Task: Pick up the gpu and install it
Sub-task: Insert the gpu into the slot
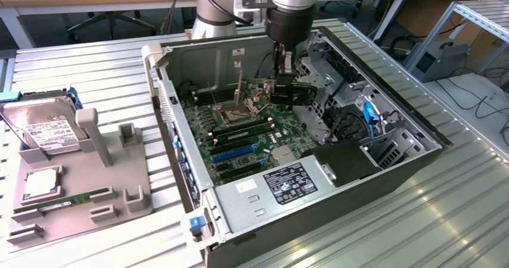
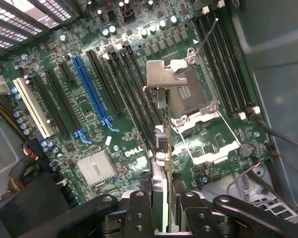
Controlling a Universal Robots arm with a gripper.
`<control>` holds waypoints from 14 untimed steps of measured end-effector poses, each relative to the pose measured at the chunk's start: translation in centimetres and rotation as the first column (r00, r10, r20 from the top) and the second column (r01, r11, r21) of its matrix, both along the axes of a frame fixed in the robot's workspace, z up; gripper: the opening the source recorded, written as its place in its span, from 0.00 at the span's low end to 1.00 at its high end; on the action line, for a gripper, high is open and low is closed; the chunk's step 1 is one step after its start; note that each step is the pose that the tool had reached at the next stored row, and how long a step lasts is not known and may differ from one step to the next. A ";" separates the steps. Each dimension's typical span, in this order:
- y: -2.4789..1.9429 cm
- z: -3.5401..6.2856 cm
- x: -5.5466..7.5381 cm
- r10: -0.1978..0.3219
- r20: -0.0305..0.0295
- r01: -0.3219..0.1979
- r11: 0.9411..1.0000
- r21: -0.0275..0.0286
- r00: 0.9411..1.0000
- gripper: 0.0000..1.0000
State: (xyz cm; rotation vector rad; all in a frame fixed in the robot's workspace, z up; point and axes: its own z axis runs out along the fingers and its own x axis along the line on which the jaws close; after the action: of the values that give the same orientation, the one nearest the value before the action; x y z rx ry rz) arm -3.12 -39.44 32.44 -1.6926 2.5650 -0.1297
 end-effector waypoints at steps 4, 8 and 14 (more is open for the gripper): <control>0.00 0.00 0.0 0.013 0.000 -0.013 1.000 -0.002 1.000 0.27; 0.00 0.00 0.0 0.026 0.000 -0.026 1.000 -0.003 1.000 0.27; 0.00 0.00 0.0 0.047 0.000 -0.047 0.999 -0.005 0.999 0.27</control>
State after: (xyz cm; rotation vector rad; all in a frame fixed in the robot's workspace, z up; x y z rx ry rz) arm -3.12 -39.43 32.44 -1.7529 2.5248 -0.1336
